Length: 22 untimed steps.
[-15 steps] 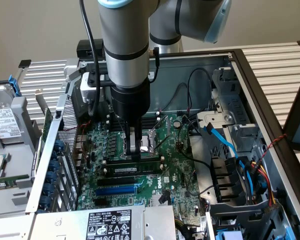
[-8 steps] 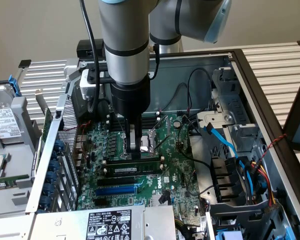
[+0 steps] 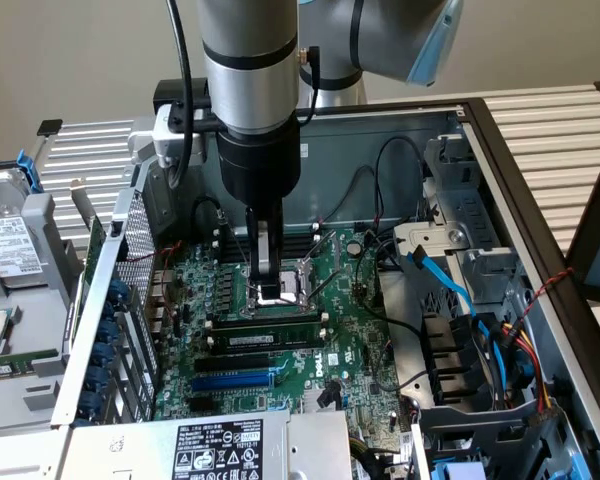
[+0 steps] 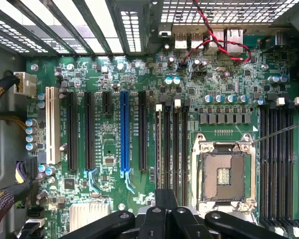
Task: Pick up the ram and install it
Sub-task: 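Press down the ram until it locks into place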
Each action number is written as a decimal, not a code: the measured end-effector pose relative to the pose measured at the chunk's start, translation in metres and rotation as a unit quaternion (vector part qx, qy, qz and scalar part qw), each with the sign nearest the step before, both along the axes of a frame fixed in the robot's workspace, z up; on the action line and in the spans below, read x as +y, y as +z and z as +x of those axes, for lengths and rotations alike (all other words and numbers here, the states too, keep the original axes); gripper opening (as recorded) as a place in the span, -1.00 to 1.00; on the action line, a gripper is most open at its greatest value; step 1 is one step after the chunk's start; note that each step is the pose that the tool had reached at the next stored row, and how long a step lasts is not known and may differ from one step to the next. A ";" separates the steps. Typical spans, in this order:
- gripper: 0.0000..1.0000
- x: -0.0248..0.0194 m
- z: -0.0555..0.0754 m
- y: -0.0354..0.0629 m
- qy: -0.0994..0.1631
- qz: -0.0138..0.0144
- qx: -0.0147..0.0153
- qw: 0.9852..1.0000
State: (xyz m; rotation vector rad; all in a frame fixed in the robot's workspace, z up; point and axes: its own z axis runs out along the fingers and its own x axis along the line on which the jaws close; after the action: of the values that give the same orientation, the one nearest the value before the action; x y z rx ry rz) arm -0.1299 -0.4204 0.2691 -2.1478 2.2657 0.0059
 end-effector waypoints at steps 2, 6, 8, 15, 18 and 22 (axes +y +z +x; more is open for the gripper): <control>-0.79 0.0000 0.000 0.0000 0.000 0.000 0.000 1.000; -0.79 0.0000 0.000 0.0000 0.000 0.000 0.000 1.000; -0.79 0.0000 0.000 0.0000 0.000 0.000 0.000 1.000; -0.79 0.0000 0.000 0.0000 -0.007 0.000 0.000 1.000; -0.79 0.0000 0.000 0.0001 -0.030 0.000 0.000 1.000; -0.79 0.0000 0.000 0.0000 -0.057 0.000 -0.001 0.998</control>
State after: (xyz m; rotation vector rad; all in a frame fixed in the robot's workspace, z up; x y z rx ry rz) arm -0.1299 -0.4203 0.2691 -2.0131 2.3836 0.0018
